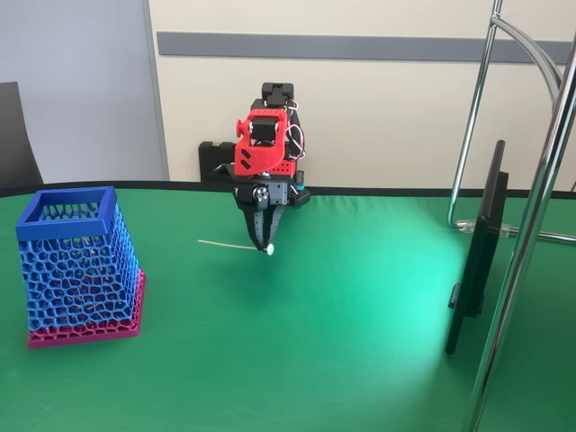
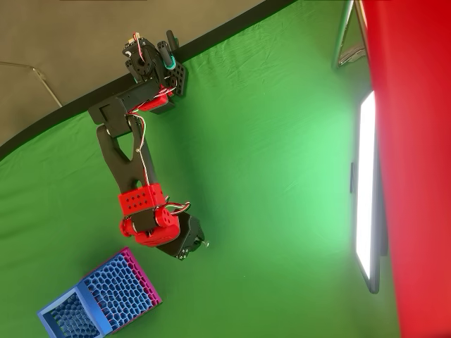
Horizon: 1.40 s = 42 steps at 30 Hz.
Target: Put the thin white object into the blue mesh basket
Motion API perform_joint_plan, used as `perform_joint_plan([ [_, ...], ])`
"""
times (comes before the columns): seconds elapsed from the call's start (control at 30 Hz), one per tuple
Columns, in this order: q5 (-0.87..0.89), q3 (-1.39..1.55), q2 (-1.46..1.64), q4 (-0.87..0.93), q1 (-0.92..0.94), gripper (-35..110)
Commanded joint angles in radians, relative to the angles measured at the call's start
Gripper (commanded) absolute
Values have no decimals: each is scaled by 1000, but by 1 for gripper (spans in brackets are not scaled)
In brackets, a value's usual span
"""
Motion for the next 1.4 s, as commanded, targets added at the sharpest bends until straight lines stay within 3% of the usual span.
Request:
perform_joint_plan([
  [0.0, -38, -77, 71, -2, 9, 5],
  [0.47, -244, -288, 71, -6, 21, 5],
  [0.93, -482, -469, 109, -132, 71, 5],
  [1.37, -604, -554, 117, -133, 258, 5],
])
